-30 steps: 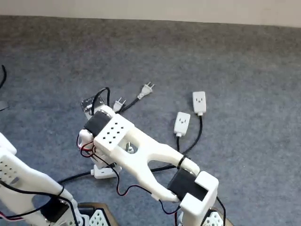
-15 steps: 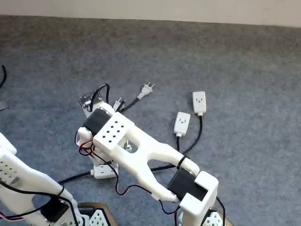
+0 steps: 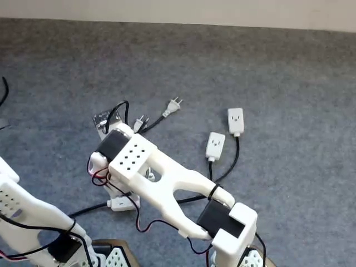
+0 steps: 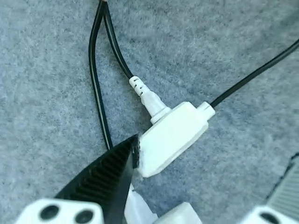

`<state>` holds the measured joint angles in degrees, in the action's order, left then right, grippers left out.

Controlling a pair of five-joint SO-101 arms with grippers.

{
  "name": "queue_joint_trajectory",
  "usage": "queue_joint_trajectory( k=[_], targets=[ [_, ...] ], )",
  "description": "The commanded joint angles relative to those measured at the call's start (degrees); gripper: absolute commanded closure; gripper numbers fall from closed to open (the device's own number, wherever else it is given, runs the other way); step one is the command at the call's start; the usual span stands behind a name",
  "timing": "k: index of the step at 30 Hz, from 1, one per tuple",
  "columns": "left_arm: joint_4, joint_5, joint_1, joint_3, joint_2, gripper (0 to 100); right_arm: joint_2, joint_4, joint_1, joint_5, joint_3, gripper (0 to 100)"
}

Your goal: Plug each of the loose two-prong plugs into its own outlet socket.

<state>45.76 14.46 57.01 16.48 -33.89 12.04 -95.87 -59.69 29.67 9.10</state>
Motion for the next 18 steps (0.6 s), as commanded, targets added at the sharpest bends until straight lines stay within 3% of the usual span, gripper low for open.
queue_joint_trajectory(
  k=[1,18],
  targets=[
    [-0.79,0.26,0.57,2.68,0.48,55,-0.48,0.84,-2.24,0.7,-1.19,99.5],
    [-0.79,0.26,0.92,2.68,0.57,55,4.18,1.19,-1.63,3.43,-1.19,99.5]
  ],
)
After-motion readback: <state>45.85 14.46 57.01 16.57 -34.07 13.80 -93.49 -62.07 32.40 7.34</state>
